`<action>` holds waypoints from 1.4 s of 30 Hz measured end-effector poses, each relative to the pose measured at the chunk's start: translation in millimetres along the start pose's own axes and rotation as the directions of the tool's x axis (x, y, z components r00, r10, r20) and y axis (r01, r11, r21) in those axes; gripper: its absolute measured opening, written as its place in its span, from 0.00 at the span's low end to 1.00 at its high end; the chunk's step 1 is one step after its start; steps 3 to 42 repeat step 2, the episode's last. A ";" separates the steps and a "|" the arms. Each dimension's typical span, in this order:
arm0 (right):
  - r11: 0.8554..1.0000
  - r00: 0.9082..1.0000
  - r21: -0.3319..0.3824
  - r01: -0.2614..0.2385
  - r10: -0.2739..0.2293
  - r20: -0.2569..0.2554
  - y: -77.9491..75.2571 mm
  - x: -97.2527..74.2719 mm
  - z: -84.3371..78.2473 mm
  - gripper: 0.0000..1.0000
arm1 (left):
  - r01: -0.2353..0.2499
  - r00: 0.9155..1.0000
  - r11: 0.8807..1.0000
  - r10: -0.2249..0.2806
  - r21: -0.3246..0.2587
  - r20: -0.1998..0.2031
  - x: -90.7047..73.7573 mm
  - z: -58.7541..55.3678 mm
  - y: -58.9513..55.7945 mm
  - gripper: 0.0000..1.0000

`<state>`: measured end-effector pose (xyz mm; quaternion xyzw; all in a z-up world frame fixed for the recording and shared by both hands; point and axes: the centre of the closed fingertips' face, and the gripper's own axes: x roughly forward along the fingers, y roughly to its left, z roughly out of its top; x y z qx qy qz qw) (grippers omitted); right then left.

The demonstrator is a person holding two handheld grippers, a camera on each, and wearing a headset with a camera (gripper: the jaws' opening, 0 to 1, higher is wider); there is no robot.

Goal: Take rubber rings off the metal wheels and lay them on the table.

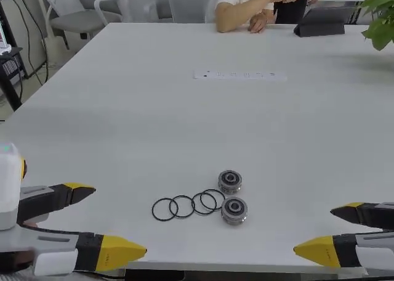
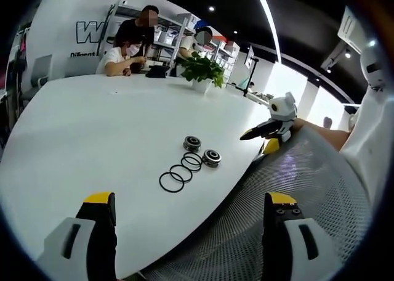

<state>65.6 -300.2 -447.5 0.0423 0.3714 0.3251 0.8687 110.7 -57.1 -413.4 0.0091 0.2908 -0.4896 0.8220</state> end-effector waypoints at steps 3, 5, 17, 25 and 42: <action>1.000 1.000 0.009 0.001 -0.001 0.009 0.4 -1.2 -0.2 0.78 | 0.002 1.000 1.000 -0.002 -0.001 0.002 -1.2 -1.2 -2.1 0.99; 1.000 1.000 0.009 0.001 -0.001 0.009 0.4 -1.2 -0.2 0.78 | 0.002 1.000 1.000 -0.002 -0.001 0.002 -1.2 -1.2 -2.1 0.99; 1.000 1.000 0.009 0.001 -0.001 0.009 0.4 -1.2 -0.2 0.78 | 0.002 1.000 1.000 -0.002 -0.001 0.002 -1.2 -1.2 -2.1 0.99; 1.000 1.000 0.009 0.001 -0.001 0.009 0.4 -1.2 -0.2 0.78 | 0.002 1.000 1.000 -0.002 -0.001 0.002 -1.2 -1.2 -2.1 0.99; 1.000 1.000 0.009 0.001 -0.001 0.009 0.4 -1.2 -0.2 0.78 | 0.002 1.000 1.000 -0.002 -0.001 0.002 -1.2 -1.2 -2.1 0.99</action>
